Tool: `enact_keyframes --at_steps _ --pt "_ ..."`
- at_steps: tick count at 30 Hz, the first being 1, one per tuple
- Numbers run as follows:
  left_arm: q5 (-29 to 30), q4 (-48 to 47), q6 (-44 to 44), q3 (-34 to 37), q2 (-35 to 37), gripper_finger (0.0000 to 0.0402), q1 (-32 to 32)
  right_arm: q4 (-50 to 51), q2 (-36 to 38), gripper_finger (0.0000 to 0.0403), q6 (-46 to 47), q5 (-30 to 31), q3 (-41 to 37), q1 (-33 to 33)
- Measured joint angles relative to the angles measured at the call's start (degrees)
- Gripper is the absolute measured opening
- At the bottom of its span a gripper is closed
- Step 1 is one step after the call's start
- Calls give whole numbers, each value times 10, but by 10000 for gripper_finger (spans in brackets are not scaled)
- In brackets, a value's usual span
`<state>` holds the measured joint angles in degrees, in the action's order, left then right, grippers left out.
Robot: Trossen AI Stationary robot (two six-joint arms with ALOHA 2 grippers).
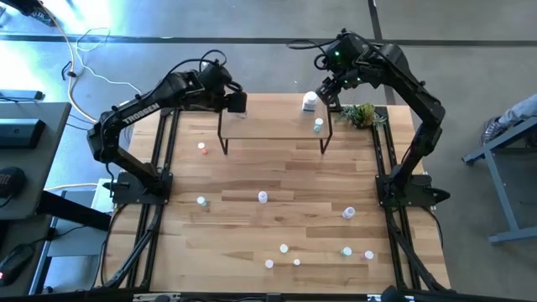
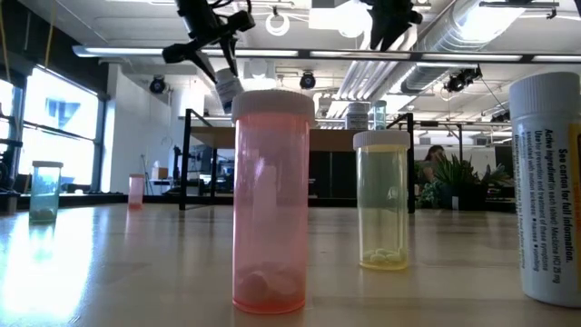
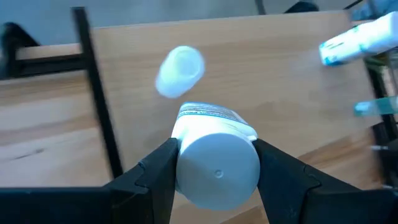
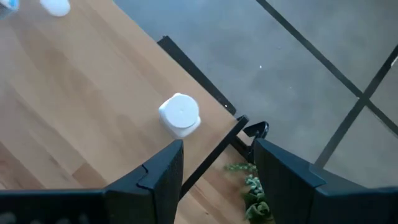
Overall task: Pick and place medicine bottles onto shelf by color
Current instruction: Put the white pill bottle on the shelf
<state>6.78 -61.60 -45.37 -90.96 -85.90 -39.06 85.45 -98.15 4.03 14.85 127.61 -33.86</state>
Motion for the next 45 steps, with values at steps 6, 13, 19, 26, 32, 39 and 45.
enact_keyframes --at_steps 6,13,19,26,32,39,45 --pt "18 -51 -23 0 -2 170 3 0 0 188 0 0 0 -10" --pt "16 -49 -25 0 -24 170 23 0 0 188 0 0 0 -10" --pt "14 -45 -24 -1 -52 170 32 0 0 188 0 0 0 -10" --pt "16 -43 -20 -2 -55 171 31 0 0 188 0 0 0 -10" --pt "10 -44 -22 -1 -55 190 30 0 0 188 0 0 0 -10" --pt "8 -42 -15 0 -56 218 30 0 0 188 0 0 0 -10" --pt "8 -34 -14 0 -57 232 30 0 0 188 3 -1 0 -10"
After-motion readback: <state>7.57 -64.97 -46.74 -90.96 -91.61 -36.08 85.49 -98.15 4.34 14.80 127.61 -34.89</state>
